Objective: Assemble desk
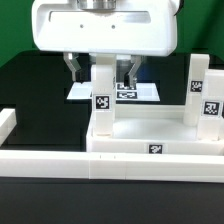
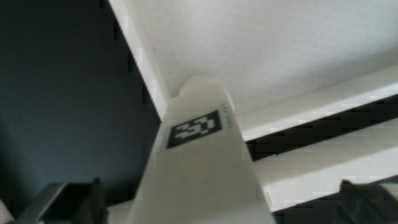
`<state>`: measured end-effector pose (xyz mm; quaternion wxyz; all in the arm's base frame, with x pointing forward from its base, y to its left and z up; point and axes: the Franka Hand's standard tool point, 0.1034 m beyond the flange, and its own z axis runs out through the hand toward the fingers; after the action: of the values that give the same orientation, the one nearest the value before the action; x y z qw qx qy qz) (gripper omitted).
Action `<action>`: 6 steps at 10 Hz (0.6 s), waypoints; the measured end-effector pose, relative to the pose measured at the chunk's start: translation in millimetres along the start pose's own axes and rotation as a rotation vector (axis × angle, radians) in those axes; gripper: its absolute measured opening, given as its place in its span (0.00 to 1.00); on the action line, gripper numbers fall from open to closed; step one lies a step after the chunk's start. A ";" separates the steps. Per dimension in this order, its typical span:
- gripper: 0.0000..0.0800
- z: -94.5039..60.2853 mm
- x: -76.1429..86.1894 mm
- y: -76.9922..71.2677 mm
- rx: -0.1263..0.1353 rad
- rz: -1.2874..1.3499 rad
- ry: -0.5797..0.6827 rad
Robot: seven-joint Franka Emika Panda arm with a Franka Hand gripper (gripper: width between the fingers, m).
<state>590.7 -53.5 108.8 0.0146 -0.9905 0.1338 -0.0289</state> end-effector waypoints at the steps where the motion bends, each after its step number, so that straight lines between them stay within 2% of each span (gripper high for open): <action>1: 0.81 -0.7 -0.3 -0.2 -0.001 -0.081 0.000; 5: 0.81 -3.9 1.2 1.6 -0.004 -0.344 0.005; 6: 0.65 -3.0 0.5 1.6 -0.004 -0.354 0.003</action>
Offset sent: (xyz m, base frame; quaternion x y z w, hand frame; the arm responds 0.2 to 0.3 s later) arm -0.0010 0.0017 0.0022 0.0158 -0.0105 -0.1396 0.9900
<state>590.6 -55.3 111.8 0.0070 -0.9985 -0.0426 -0.0322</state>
